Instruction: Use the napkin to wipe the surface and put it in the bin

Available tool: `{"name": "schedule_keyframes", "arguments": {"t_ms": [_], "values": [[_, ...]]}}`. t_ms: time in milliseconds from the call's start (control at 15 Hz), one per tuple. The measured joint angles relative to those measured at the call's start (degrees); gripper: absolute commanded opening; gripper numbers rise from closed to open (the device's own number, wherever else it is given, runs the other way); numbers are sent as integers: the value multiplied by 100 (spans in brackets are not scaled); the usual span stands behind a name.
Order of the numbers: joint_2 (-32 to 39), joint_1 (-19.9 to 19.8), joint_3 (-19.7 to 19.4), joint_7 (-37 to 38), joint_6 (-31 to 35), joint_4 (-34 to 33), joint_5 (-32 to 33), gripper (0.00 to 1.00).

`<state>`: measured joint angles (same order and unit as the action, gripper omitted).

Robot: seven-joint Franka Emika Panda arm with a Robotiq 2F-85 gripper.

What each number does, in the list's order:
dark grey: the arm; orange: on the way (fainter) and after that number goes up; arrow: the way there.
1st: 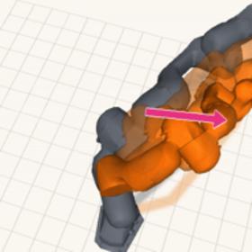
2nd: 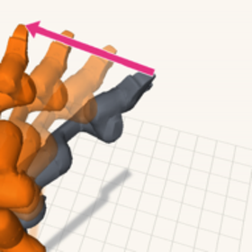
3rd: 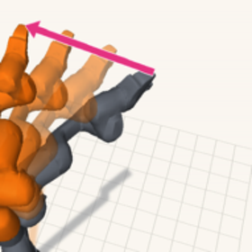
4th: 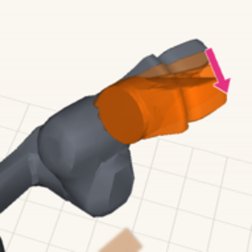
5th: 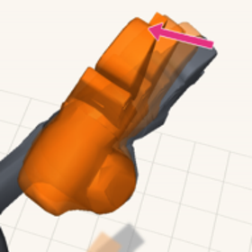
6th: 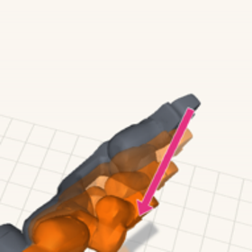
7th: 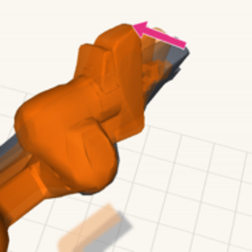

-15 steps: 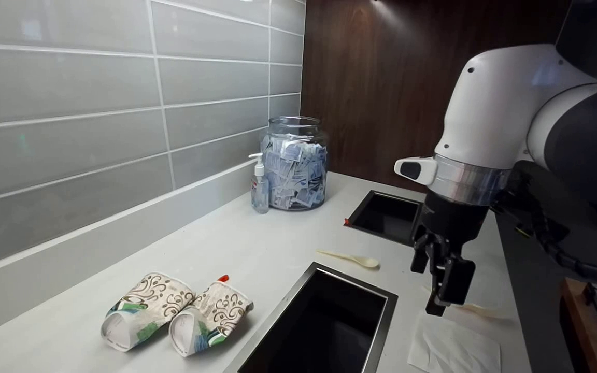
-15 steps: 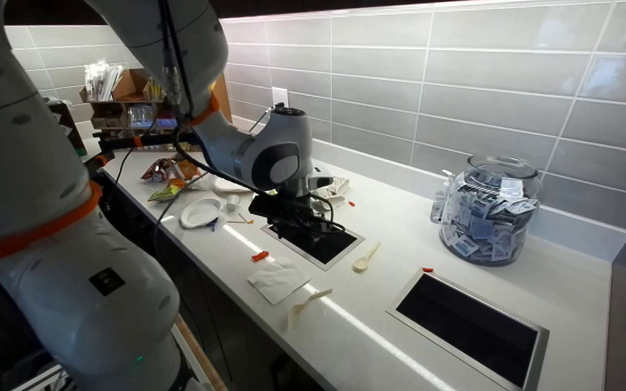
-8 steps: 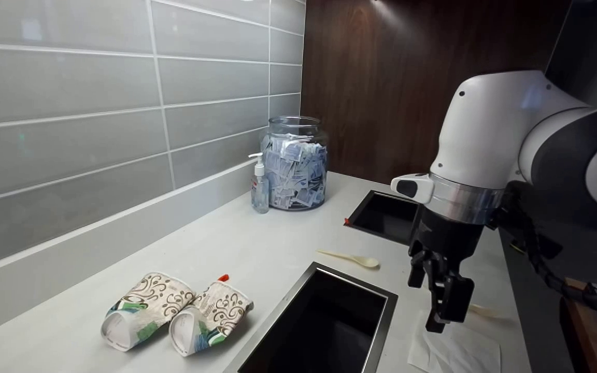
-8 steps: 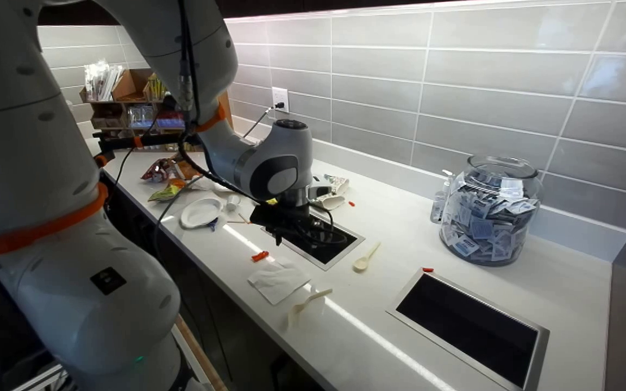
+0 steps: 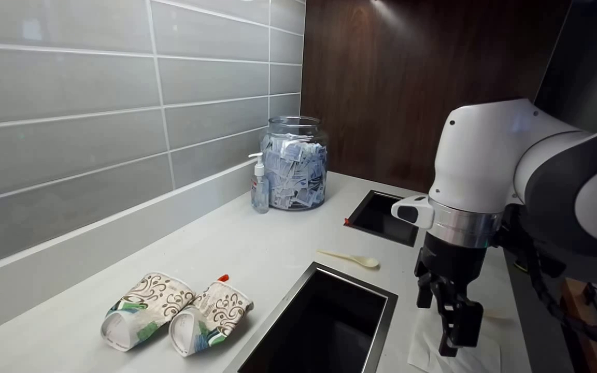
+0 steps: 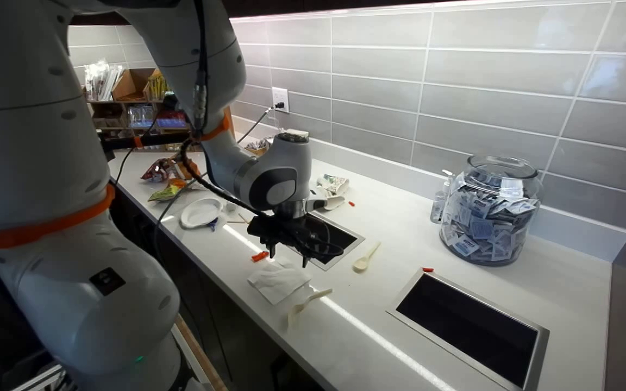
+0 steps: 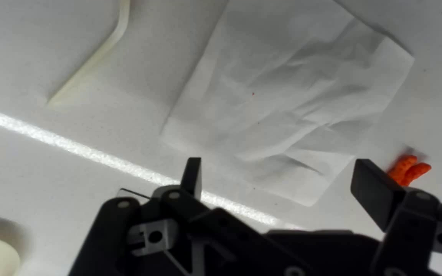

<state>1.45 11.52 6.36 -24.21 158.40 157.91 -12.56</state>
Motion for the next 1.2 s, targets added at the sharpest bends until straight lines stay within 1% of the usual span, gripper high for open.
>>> {"name": "schedule_keyframes", "arguments": {"t_ms": [467,600,667,733,867,1133,1200], "values": [[365,-73,252,81,32,-4,42,100],[438,-101,275,128,128,-6,48,75],[461,-117,283,151,178,-8,57,68],[473,-135,289,175,225,-11,71,58],[473,-177,292,229,250,-33,113,42],[464,-249,315,292,250,-65,142,14],[459,-258,319,307,250,-72,142,5]]}}
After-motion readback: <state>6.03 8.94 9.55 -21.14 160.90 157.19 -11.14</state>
